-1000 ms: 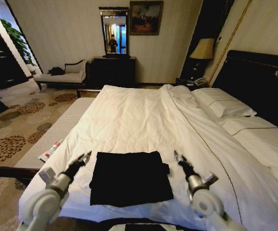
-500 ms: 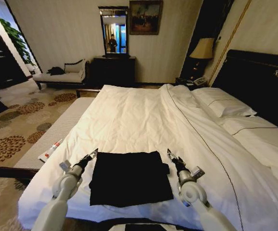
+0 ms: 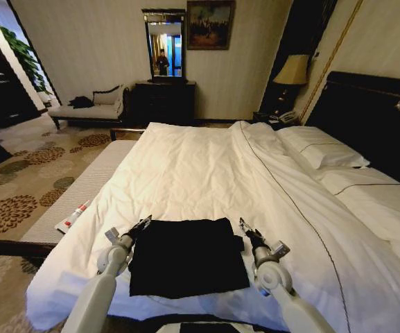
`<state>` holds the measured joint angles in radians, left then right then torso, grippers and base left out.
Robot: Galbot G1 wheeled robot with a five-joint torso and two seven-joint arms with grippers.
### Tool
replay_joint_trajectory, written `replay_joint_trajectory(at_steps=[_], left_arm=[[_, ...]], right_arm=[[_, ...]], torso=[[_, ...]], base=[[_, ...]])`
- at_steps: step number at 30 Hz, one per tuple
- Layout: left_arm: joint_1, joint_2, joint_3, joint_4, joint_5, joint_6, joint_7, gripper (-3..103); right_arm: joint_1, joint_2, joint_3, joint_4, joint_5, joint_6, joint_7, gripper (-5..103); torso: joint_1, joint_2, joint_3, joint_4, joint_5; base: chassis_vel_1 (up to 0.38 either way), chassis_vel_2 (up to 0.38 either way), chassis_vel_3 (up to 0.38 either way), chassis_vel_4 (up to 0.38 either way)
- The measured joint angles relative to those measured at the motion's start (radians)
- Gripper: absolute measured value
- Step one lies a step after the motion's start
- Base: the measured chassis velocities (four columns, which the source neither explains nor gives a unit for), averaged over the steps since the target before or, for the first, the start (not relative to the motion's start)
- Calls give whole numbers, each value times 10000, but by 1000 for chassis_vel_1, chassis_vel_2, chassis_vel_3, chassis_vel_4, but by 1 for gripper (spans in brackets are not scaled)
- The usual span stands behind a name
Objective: Fold the clothes on the bed.
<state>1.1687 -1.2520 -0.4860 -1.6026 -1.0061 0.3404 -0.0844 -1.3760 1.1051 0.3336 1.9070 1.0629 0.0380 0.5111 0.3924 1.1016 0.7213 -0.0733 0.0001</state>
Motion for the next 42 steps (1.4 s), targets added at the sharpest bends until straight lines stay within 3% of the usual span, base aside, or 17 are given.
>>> replay_joint_trajectory(at_steps=[2, 4, 5, 7, 9, 13, 15, 22, 26, 33, 37, 39, 42], left_arm=[[14, -3, 42, -8, 35, -16, 33, 96], [14, -39, 74, -3, 81, -58, 45, 81], [14, -39, 74, -3, 81, -58, 45, 81], [29, -65, 73, -11, 81, -66, 35, 70], [50, -68, 70, -20, 81, -67, 26, 70], [181, -79, -31, -37, 87, -72, -7, 47], [209, -77, -74, -50, 82, -74, -12, 42], [340, 13, -275, -204, -204, -12, -39, 20], [318, 49, -325, -191, -215, -4, -41, 4], [116, 134, -559, -66, -404, 1, -99, 2], [-115, 250, -768, -24, -730, 4, -245, 2], [-123, 259, -781, -25, -746, 4, -254, 2], [-88, 372, -861, -56, -792, 3, -290, 2]], right_arm=[[0, -1, 12, -38, 0, 0, -4, 100], [-3, -16, 34, -97, -5, 0, -10, 100], [-3, -16, 34, -97, -5, 0, -10, 100], [-4, -37, 52, -129, -10, 3, -12, 100], [-4, -40, 56, -142, -12, 5, -12, 100], [53, -37, 60, -244, -19, 16, -20, 100], [85, -39, 60, -285, -26, 29, -75, 100], [412, -122, -106, -740, -330, 486, -1599, 100], [707, -76, -265, -905, -122, 448, -1795, 100], [1142, -116, -398, -1488, 470, 68, -2065, 100], [1853, -84, -470, -2480, 1413, -416, -3054, 100], [1908, -77, -485, -2556, 1461, -475, -3131, 100], [2246, -44, -668, -3046, 1697, -1109, -4056, 100]], torso=[[-1, 0, 0, 0, 0], [-2, 0, 0, 0, -1], [-2, 0, 0, 0, -1], [-1, 1, 0, -1, -2], [-1, 0, 0, -2, -1], [-2, 1, 0, -1, -2], [-1, 1, 0, -1, -2], [-2, 1, 0, -1, -2], [-2, 1, 0, 0, -3], [-1, 1, 0, -3, -2], [-1, 0, 1, -2, -2], [-1, 1, 0, -2, -2], [0, 0, 0, 0, -2]], base=[[0, 0, 0, 0], [0, 0, 0, 0], [0, 0, 0, 0], [0, 0, 0, 0], [0, 0, 0, 0], [0, 0, 0, 0], [0, 0, 0, 0], [0, 0, 0, 0], [0, 0, 0, 0], [0, 0, 0, 0], [0, 0, 0, 0], [0, 0, 0, 0], [0, 0, 0, 0]])
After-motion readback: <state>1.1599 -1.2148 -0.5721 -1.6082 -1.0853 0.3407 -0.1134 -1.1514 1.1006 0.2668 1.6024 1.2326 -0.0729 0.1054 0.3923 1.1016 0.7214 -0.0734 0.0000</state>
